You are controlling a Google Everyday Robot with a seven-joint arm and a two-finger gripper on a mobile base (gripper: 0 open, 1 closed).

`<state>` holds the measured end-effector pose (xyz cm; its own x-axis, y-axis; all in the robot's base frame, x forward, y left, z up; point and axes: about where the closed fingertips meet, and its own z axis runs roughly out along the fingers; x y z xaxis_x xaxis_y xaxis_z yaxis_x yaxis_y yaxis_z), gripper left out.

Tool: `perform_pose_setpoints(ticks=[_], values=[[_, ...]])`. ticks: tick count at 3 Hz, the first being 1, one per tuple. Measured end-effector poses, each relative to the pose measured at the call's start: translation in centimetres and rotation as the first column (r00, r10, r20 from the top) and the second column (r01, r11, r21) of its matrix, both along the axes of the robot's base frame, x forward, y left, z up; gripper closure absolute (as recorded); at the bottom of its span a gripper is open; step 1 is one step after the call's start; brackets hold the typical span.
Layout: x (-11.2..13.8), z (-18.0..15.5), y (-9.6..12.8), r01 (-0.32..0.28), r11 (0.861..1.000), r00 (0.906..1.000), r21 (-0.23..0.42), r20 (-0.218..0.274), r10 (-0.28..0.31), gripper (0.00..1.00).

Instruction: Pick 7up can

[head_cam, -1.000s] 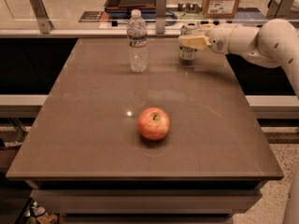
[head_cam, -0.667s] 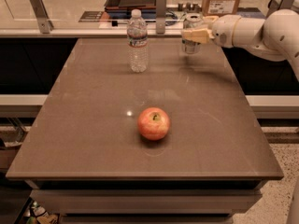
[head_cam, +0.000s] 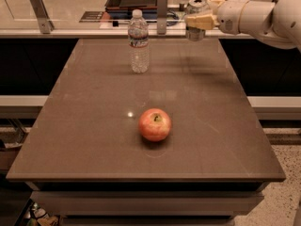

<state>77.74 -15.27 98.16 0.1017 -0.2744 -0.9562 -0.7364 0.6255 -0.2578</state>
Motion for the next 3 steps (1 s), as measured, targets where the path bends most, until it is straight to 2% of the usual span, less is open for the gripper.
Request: perform_pose_setpoints(ticks=[1, 2, 3], values=[[-0.4, 2.6, 0.8, -0.009, 0.999, 0.9983, -0.034, 0.057, 0.011, 1.0], [-1.0, 4.7, 1.8, -0.015, 0.997, 0.9954, -0.077, 0.093, 0.022, 1.0], [-1.0, 4.9, 1.9, -0.016, 0.997, 0.9952, -0.079, 0.096, 0.023, 1.0]])
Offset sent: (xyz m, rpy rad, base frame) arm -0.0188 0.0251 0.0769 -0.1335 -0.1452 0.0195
